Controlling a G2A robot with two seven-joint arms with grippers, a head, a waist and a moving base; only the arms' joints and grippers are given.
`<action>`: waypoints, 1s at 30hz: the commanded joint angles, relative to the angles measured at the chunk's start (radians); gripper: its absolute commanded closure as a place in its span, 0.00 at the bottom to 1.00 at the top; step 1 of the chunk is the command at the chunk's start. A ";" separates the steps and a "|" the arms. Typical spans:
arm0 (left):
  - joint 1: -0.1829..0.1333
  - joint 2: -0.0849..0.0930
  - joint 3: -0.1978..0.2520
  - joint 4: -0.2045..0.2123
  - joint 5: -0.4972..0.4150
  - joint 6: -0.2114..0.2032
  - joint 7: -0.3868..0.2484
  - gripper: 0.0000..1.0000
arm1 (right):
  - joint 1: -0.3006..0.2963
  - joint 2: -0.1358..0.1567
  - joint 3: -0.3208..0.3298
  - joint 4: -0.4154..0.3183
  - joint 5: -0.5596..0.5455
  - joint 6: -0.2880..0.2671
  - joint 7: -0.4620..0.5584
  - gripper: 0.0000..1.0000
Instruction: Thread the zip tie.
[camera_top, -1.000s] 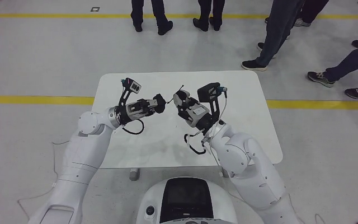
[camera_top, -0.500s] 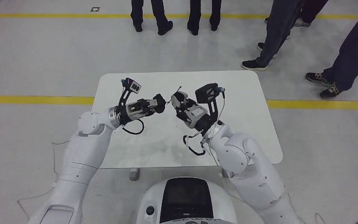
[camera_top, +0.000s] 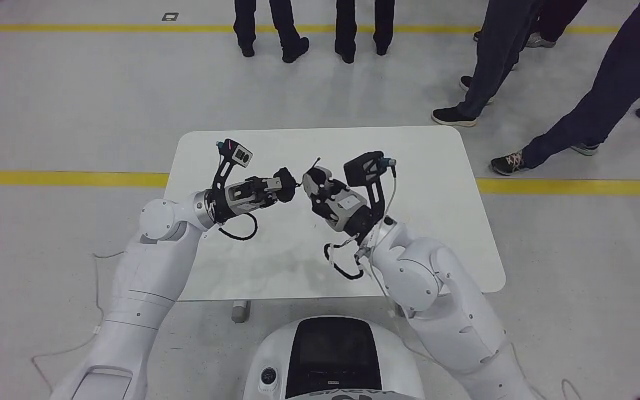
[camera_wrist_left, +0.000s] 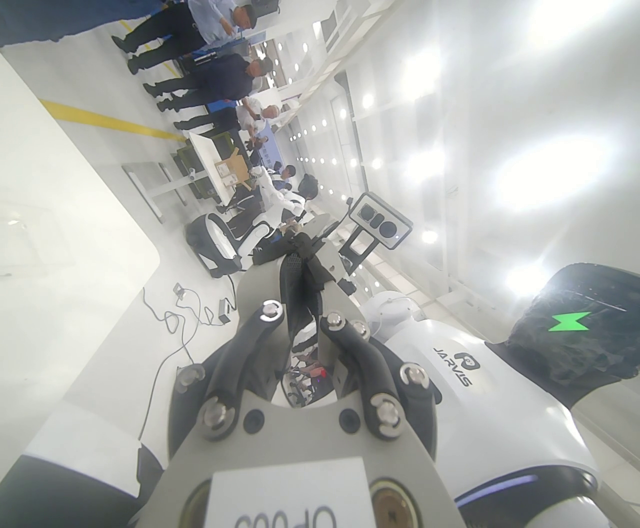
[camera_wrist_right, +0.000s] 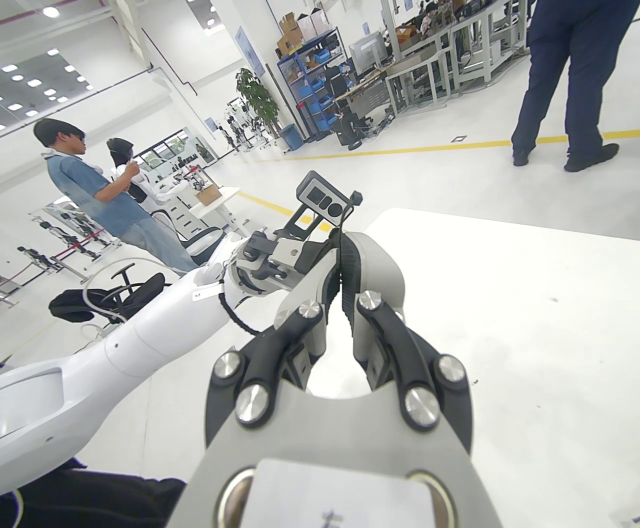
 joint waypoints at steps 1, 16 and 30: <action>0.000 0.000 0.000 0.000 0.000 0.000 0.000 1.00 | -0.002 0.000 -0.001 0.000 -0.001 0.002 -0.002 1.00; 0.000 0.000 0.000 0.000 0.000 0.000 0.000 1.00 | -0.037 0.007 0.015 -0.031 -0.012 0.005 -0.025 0.00; 0.000 0.000 0.000 0.000 0.000 0.000 0.000 1.00 | -0.102 0.031 0.069 -0.055 -0.174 -0.132 -0.093 0.00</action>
